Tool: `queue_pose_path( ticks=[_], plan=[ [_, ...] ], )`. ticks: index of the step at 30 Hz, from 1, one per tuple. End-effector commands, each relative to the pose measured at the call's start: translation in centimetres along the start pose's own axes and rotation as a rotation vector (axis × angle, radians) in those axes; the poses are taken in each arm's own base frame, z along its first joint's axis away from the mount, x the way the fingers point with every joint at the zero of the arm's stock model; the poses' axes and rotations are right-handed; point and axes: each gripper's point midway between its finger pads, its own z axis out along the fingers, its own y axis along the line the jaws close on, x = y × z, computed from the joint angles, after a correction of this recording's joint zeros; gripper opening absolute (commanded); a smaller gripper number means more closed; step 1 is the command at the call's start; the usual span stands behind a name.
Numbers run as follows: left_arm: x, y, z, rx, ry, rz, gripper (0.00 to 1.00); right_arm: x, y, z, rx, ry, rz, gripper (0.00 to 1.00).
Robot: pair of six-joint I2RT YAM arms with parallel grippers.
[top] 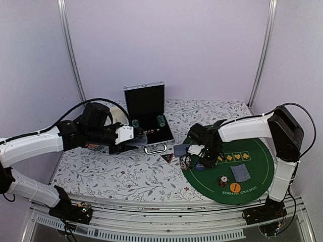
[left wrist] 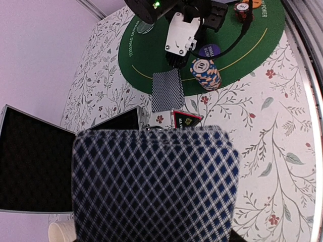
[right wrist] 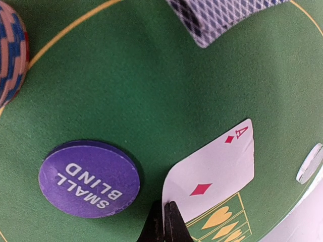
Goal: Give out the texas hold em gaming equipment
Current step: Flop the poker card in the community card area.
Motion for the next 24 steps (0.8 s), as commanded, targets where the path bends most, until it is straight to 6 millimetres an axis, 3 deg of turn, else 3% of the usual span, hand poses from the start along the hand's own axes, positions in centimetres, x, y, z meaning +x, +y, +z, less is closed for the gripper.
queue_pose_path(
  ticks=[1,9,16,21,24],
  plan=[
    [-0.7,0.2,-0.3,-0.017,-0.026,0.017,0.45,1.3,-0.3,0.3,-0.009,0.034,0.000,0.03],
    [-0.7,0.2,-0.2,-0.017,-0.025,0.016,0.45,1.6,0.3,0.3,-0.035,0.030,-0.011,0.11],
    [-0.7,0.3,-0.4,-0.021,-0.027,0.017,0.45,1.5,0.6,-0.7,-0.041,0.007,-0.010,0.30],
    [-0.9,0.4,-0.5,-0.022,-0.032,0.019,0.45,-0.3,1.4,-3.5,-0.099,-0.087,0.008,0.44],
    [-0.9,0.4,-0.5,-0.021,-0.033,0.017,0.45,-1.9,1.3,-6.3,-0.138,-0.216,0.048,0.50]
  ],
)
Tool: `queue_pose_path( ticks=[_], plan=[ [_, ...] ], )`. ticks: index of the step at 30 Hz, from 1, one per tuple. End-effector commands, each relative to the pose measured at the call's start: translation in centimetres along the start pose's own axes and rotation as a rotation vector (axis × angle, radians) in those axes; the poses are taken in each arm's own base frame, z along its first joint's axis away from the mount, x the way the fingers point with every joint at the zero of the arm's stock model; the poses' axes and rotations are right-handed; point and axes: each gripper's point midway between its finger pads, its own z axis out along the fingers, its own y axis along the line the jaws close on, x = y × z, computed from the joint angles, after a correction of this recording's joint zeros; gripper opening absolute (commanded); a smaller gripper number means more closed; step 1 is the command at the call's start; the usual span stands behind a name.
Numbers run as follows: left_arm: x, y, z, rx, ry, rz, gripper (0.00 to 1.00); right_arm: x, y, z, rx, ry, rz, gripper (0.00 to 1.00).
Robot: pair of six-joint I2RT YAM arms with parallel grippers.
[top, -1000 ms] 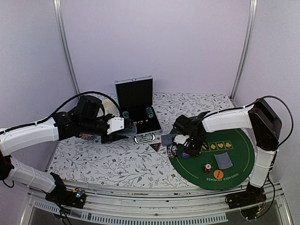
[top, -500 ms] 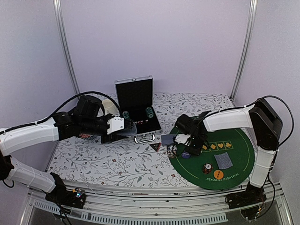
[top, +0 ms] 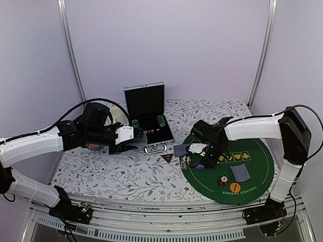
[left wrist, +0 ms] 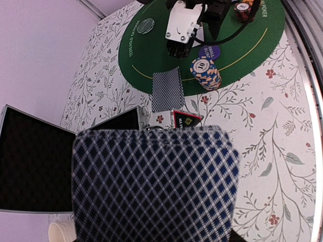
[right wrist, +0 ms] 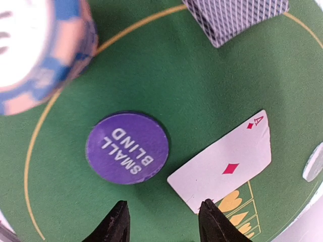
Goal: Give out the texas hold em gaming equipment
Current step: Flop the poker card in the community card area.
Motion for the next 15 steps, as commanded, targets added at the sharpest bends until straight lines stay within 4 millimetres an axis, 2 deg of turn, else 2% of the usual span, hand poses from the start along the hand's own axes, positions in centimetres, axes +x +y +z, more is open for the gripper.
queue_pose_path(
  ticks=[1,3,5,7,9,12,15],
  plan=[
    [-1.0,0.3,-0.5,-0.019,-0.035,0.018,0.45,-3.1,0.4,-5.5,-0.074,-0.232,0.060,0.52],
    [-1.0,0.3,-0.5,-0.018,-0.038,0.017,0.45,-4.5,-0.1,-8.3,-0.104,-0.362,0.110,0.59],
    [-1.0,0.3,-0.4,-0.015,-0.036,0.017,0.45,-6.7,-1.7,-11.7,-0.127,-0.514,0.192,0.68],
    [-0.8,0.3,-0.3,-0.014,-0.030,0.016,0.45,-9.2,-2.4,-15.5,-0.206,-0.700,0.294,0.82],
    [-1.0,0.2,-0.3,-0.011,-0.034,0.018,0.45,-12.1,-1.9,-19.0,-0.349,-0.888,0.365,1.00],
    [-1.1,0.2,-0.5,-0.011,-0.040,0.022,0.45,-15.4,0.1,-22.6,-0.621,-1.052,0.427,0.99],
    [-1.1,0.2,-0.5,-0.011,-0.042,0.022,0.45,-17.7,0.8,-25.1,-0.707,-1.170,0.448,0.99]
  ],
)
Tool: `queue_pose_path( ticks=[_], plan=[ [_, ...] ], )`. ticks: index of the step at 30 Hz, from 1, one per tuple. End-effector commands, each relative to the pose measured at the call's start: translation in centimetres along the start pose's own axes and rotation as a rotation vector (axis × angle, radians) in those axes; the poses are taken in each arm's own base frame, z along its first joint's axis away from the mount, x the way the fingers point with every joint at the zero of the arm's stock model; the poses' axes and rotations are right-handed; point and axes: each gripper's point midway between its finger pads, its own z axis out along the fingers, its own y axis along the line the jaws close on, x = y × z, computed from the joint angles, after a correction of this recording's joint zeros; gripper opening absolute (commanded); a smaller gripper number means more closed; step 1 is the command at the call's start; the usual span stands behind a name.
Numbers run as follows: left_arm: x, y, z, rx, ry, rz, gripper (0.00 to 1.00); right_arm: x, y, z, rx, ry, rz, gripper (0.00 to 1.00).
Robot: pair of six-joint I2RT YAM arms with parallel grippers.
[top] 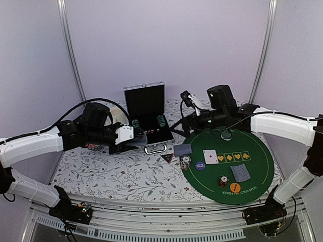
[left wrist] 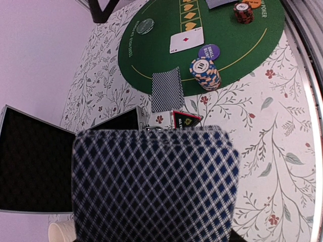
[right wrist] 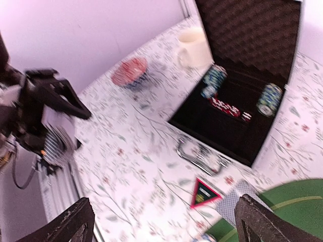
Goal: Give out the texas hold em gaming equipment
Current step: Flop the poker card in the community card area, then pick up the poker card from the face-down deck piles.
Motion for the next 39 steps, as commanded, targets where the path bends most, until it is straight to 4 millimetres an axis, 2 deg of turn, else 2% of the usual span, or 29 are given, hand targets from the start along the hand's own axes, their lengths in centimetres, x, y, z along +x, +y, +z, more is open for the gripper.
queue_pose_path(
  ticks=[1,3,4,5,8,14,20,24,28,32,39],
  plan=[
    [-1.1,0.2,-0.4,-0.011,-0.041,0.022,0.45,-5.2,6.4,1.1,-0.330,-0.215,0.129,0.99],
    [-1.1,0.2,-0.4,-0.009,-0.042,0.020,0.45,-5.3,7.9,1.9,-0.388,-0.212,0.122,0.99],
    [-1.2,0.1,-0.4,-0.007,-0.044,0.020,0.45,-4.6,8.3,2.7,-0.404,-0.188,0.123,0.99],
    [-1.2,0.2,-0.4,-0.006,-0.045,0.019,0.45,-5.3,9.0,2.9,-0.419,-0.195,0.110,0.99],
    [-1.2,0.1,-0.4,-0.006,-0.043,0.018,0.45,-5.0,9.9,4.2,-0.457,-0.182,0.115,0.99],
    [-1.3,0.0,-0.3,0.001,-0.048,0.016,0.45,-3.8,11.1,6.9,-0.468,-0.145,0.109,0.99],
    [-1.2,0.1,-0.3,0.000,-0.047,0.016,0.45,-4.3,11.6,8.9,-0.491,-0.147,0.110,0.99],
    [-1.4,0.1,-0.4,0.002,-0.053,0.015,0.45,-3.9,10.6,10.3,-0.434,-0.128,0.135,0.99],
    [-1.4,0.0,-0.4,0.005,-0.055,0.015,0.45,-2.9,8.9,10.8,-0.331,-0.101,0.139,0.97],
    [-1.5,0.0,-0.3,0.009,-0.056,0.015,0.44,-1.7,7.2,10.7,-0.226,-0.059,0.129,0.95],
    [-1.3,0.0,-0.3,0.006,-0.050,0.016,0.42,-2.2,6.2,9.0,-0.158,-0.070,0.094,0.94]
  ],
)
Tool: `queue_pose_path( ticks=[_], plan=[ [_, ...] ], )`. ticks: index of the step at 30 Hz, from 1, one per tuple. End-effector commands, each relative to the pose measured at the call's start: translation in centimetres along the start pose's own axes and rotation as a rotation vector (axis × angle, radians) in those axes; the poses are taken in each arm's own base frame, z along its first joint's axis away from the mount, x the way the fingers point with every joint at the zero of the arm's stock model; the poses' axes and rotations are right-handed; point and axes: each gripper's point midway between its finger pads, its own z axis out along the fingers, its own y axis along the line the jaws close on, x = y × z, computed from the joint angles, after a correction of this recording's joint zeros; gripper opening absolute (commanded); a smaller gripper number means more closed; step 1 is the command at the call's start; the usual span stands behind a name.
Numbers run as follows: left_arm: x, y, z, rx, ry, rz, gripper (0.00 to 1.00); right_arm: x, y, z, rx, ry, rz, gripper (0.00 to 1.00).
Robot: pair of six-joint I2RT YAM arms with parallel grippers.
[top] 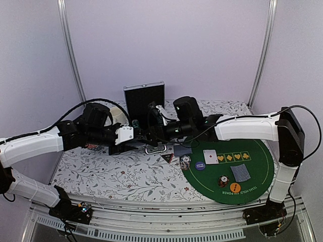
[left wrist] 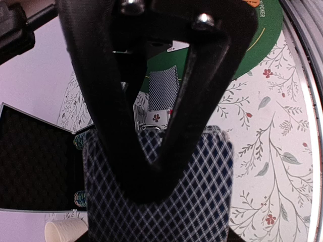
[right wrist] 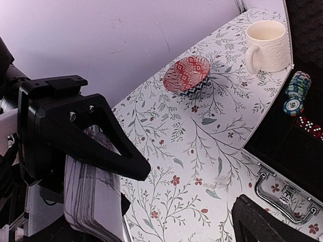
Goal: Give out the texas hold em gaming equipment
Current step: Pick up the poker card from the face-down deck piles.
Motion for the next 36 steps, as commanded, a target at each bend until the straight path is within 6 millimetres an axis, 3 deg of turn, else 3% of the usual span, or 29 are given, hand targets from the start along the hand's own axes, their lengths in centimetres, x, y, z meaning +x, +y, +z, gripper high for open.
queue_pose_path(
  ticks=[1,7,11,21,27,36],
  plan=[
    [-1.5,0.3,-0.3,-0.008,-0.056,0.019,0.42,-1.0,-1.5,-2.1,0.119,-0.010,-0.024,0.93],
    [-1.9,0.4,-0.6,-0.011,-0.071,0.023,0.41,-0.4,-1.8,-2.8,0.151,0.021,-0.022,0.87],
    [-1.9,0.3,-0.4,-0.003,-0.070,0.020,0.41,-0.5,-0.8,-3.0,0.111,0.032,-0.031,0.79],
    [-1.4,0.1,0.1,0.007,-0.053,0.015,0.41,-0.5,2.9,-3.6,-0.083,0.045,-0.045,0.27],
    [-1.0,0.0,0.3,0.001,-0.038,0.017,0.41,-1.0,2.8,-4.7,-0.033,0.064,-0.063,0.06],
    [-1.0,0.1,0.2,-0.002,-0.037,0.016,0.41,-1.3,2.4,-6.8,0.052,0.111,-0.087,0.02]
  ],
)
